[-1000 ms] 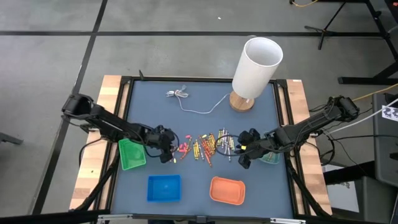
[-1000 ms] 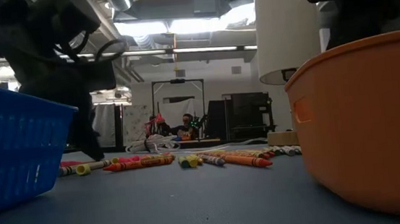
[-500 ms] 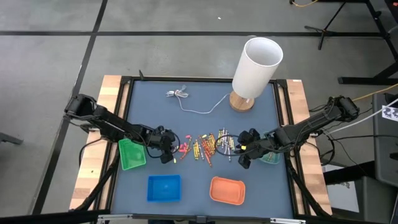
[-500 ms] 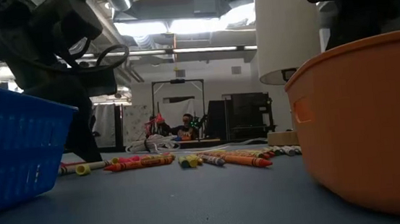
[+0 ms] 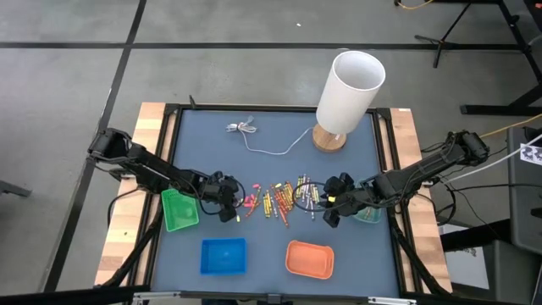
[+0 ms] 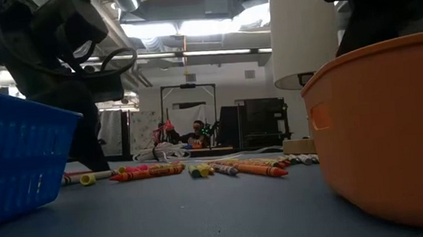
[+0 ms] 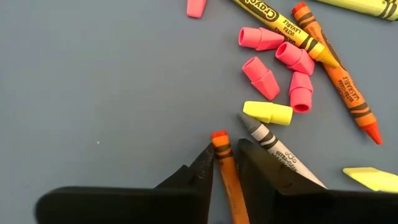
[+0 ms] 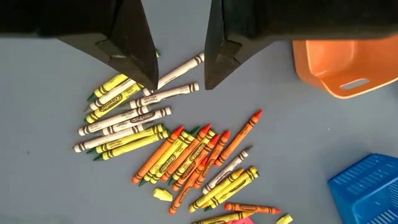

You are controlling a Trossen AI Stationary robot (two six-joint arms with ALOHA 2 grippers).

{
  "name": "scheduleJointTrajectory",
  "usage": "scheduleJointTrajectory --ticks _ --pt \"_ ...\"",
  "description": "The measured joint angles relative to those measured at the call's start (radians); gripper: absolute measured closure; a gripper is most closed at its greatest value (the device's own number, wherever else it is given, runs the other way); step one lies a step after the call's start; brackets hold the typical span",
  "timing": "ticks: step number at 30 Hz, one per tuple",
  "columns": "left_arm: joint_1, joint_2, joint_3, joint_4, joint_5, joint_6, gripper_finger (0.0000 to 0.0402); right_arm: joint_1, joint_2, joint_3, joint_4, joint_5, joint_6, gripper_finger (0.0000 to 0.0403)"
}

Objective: Sort crayons
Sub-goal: Put the orange crayon into the green bin

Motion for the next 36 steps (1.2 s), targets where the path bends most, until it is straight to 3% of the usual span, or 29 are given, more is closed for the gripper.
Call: scheduleJointTrajectory --ticks 7,22,26,36 --pt "0.001 0.000 0.000 0.001 0.000 0.000 0.0395 0.000 0.000 0.000 0.000 0.000 0.000 0.0274" --pt "0.002 -0.074 0.065 -0.095 0.027 0.073 0.0396 0.000 0.000 0.000 0.000 0.000 0.001 0.0274" --pt "0.001 -0.127 0.127 -0.239 0.059 0.148 0.0396 0.000 0.000 0.000 -0.001 0.003 0.001 0.0274" --pt "-0.053 -0.208 0.335 -0.742 0.253 0.323 0.0395 0.000 0.000 0.000 0.000 0.007 0.001 0.0274"
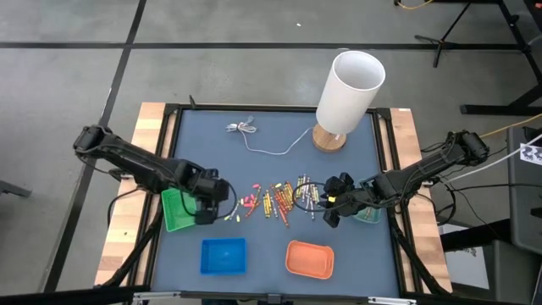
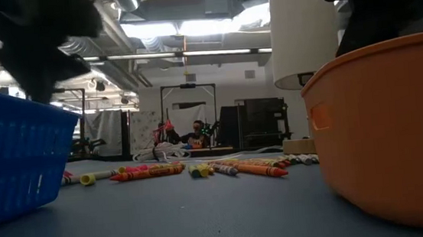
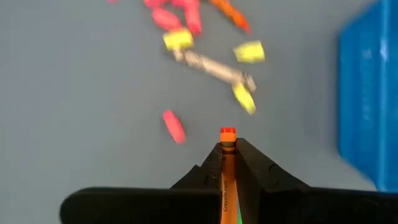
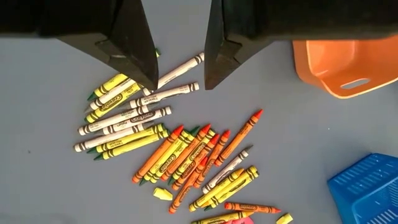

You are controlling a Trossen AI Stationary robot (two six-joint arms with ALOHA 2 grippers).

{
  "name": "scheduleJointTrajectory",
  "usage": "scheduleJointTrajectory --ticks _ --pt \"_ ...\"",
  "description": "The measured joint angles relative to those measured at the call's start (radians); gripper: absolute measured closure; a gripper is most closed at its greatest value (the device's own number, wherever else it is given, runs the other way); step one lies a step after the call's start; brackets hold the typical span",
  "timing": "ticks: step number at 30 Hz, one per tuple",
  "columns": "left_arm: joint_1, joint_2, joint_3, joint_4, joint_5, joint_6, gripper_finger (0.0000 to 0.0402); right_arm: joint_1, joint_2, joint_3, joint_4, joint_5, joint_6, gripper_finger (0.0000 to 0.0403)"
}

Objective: Sort crayons
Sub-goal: Put the orange crayon into the green bin, then put the green crayon into the orange bin

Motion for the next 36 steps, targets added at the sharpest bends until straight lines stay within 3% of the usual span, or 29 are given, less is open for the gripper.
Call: scheduleJointTrajectory --ticks 4,14,21,28,36 --pt "-0.056 0.000 0.064 -0.170 0.019 0.000 0.0395 0.000 0.000 0.000 0.004 0.001 0.000 0.0274" --pt "-0.202 0.003 0.069 -0.323 0.021 -0.085 0.0395 0.000 0.000 0.000 0.004 0.003 0.000 0.0274" --pt "-0.274 0.003 0.069 -0.342 0.018 -0.126 0.0386 0.000 0.000 0.000 0.008 0.003 0.000 0.0274" --pt "-0.307 0.003 0.069 -0.361 0.016 -0.239 0.0353 0.000 0.000 0.000 0.009 0.003 0.000 0.0274" --pt "-0.309 0.003 0.069 -0.360 -0.018 -0.246 0.0317 0.000 0.000 0.000 0.009 0.003 0.000 0.0274"
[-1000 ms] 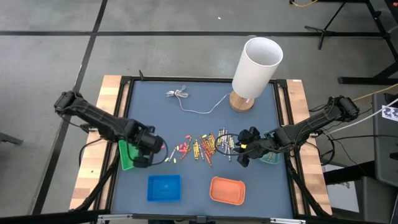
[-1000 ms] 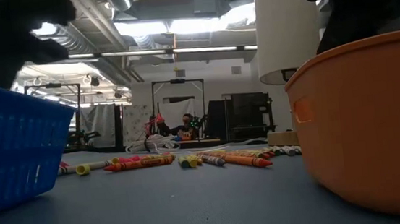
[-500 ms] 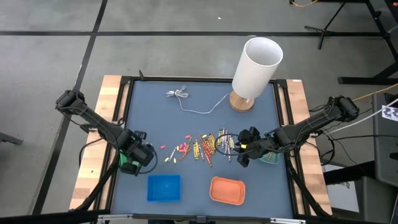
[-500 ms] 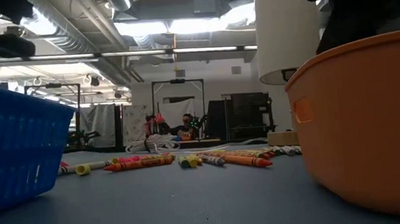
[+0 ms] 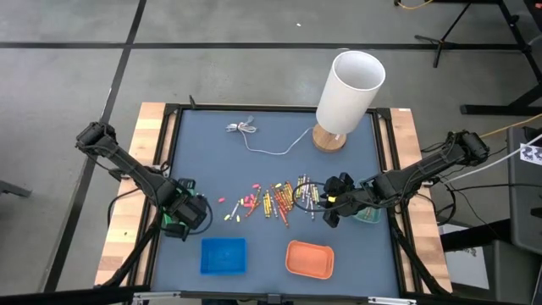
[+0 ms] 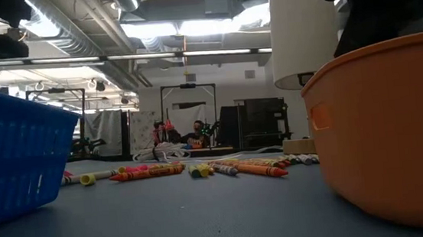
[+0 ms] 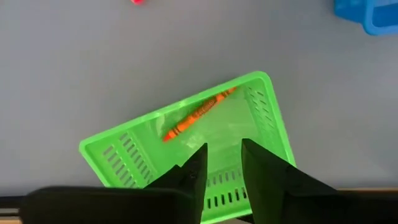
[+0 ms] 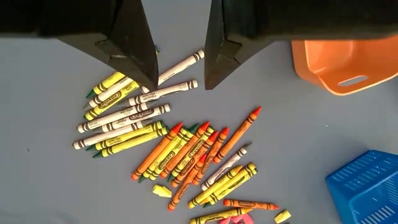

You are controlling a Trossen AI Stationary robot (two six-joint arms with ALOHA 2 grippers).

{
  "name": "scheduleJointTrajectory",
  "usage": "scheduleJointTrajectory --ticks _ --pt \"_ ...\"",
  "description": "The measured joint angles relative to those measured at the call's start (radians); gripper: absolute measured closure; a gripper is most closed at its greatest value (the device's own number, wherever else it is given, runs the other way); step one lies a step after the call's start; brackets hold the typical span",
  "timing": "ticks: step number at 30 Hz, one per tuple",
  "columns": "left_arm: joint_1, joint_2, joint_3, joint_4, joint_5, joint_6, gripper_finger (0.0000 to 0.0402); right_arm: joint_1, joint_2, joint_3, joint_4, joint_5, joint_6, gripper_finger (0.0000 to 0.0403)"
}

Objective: Sort crayons
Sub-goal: Put the green crayon into the orange bin

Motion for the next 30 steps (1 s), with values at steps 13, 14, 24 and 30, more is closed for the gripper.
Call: scheduleJointTrajectory --ticks 13,14,24,30 --pt "0.001 0.000 0.000 0.248 -0.227 0.000 0.0308 0.000 0.083 0.000 0.012 0.097 0.041 0.0274" --pt "0.001 0.000 0.000 0.275 -0.242 0.001 0.0307 0.000 0.098 0.000 0.014 0.106 0.045 0.0274" --pt "0.001 0.000 0.000 0.401 -0.317 0.002 0.0307 -0.028 0.233 0.000 -0.029 0.163 0.196 0.0274" --pt "0.001 0.000 0.000 0.400 -0.317 0.002 0.0307 -0.115 0.279 0.000 -0.093 0.124 0.241 0.0274"
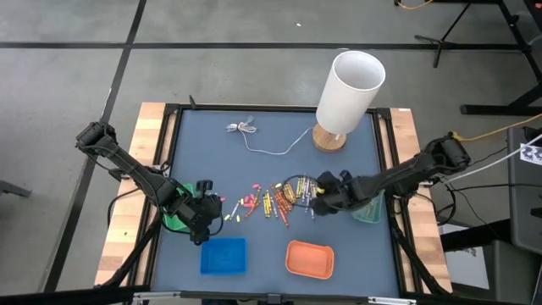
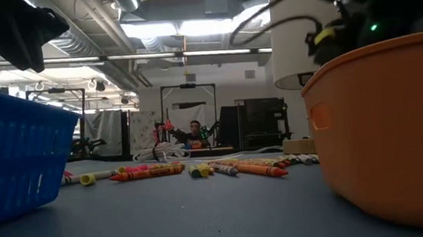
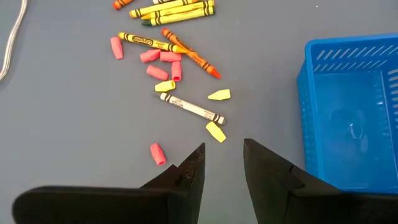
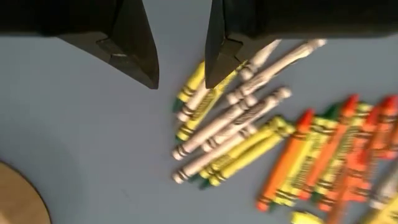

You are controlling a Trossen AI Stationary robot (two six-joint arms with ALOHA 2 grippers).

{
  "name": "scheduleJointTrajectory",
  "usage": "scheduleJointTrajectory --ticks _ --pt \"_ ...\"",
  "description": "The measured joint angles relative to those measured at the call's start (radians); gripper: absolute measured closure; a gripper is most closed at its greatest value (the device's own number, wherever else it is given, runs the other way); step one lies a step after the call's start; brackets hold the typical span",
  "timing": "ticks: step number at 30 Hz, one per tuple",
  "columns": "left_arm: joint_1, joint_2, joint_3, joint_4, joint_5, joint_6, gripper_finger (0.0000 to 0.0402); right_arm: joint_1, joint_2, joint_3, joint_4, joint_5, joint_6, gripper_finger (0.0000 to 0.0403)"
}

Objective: Sort crayons
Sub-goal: Put the green crayon into the orange bin

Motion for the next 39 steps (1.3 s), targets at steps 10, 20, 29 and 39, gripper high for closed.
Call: scheduleJointTrajectory --ticks 10,20,29,39 --pt "0.000 0.000 0.000 0.000 0.000 0.000 0.0307 -0.071 0.071 0.000 -0.001 -0.073 -0.003 0.0274" --pt "0.000 0.000 0.000 0.000 -0.001 0.000 0.0308 -0.069 0.093 0.000 0.020 -0.093 -0.004 0.0274" --pt "0.000 0.000 0.000 0.000 -0.002 0.000 0.0308 -0.068 0.093 0.000 0.057 -0.095 -0.004 0.0274" --pt "0.000 0.000 0.000 0.000 -0.002 -0.001 0.0308 -0.068 0.132 0.003 0.070 -0.121 -0.004 0.0274"
